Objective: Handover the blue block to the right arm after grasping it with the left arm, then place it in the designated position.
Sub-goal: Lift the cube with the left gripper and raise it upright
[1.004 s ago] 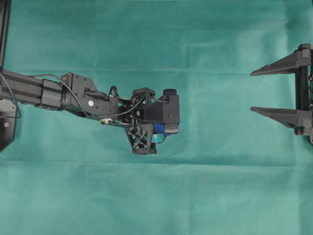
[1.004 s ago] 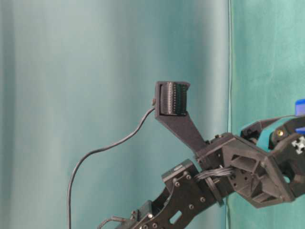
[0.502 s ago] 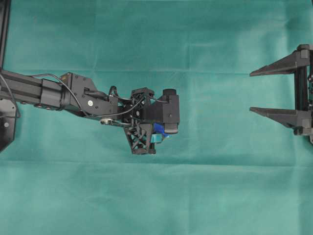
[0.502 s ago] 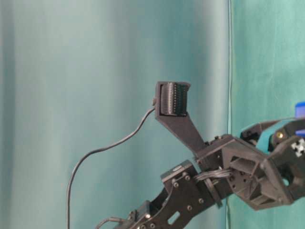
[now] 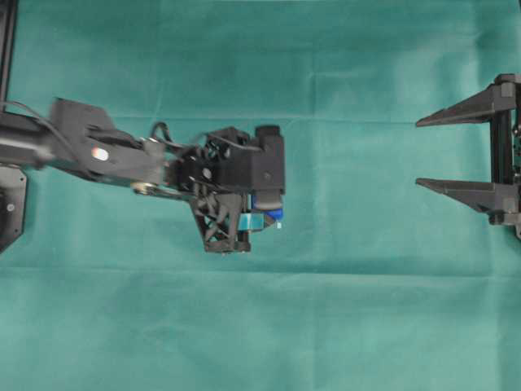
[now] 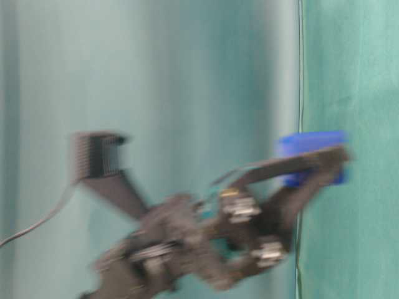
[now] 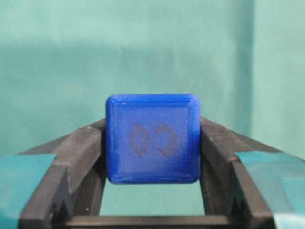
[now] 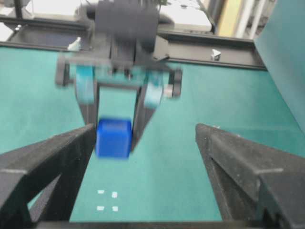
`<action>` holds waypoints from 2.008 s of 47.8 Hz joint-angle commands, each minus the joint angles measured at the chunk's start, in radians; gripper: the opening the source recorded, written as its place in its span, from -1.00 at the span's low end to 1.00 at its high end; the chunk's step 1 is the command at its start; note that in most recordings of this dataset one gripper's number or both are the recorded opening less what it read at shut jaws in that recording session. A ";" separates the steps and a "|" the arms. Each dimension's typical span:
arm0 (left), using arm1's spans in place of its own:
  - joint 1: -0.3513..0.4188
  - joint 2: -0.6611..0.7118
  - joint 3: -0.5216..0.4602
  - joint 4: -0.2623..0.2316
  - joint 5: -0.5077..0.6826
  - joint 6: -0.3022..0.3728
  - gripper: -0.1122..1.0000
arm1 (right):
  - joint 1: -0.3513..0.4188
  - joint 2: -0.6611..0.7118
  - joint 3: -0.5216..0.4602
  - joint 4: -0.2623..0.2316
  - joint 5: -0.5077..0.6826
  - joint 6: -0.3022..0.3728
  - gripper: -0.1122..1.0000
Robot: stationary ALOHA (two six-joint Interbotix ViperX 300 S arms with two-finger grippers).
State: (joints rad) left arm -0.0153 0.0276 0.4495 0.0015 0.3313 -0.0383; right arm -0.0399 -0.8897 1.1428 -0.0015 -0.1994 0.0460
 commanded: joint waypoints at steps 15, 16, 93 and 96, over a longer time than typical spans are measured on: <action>-0.012 -0.153 -0.107 0.005 0.133 0.006 0.04 | 0.000 0.005 -0.021 0.000 -0.005 -0.002 0.89; -0.015 -0.156 -0.112 0.005 0.141 0.008 0.04 | 0.000 0.005 -0.021 0.000 -0.005 -0.002 0.89; -0.025 -0.232 -0.227 0.011 0.272 0.011 0.04 | -0.002 0.006 -0.028 -0.002 0.005 -0.002 0.89; -0.023 -0.232 -0.227 0.012 0.272 0.011 0.04 | 0.000 0.005 -0.028 -0.002 0.006 -0.002 0.89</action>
State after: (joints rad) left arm -0.0353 -0.1764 0.2439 0.0107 0.6090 -0.0276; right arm -0.0399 -0.8897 1.1413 -0.0015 -0.1917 0.0460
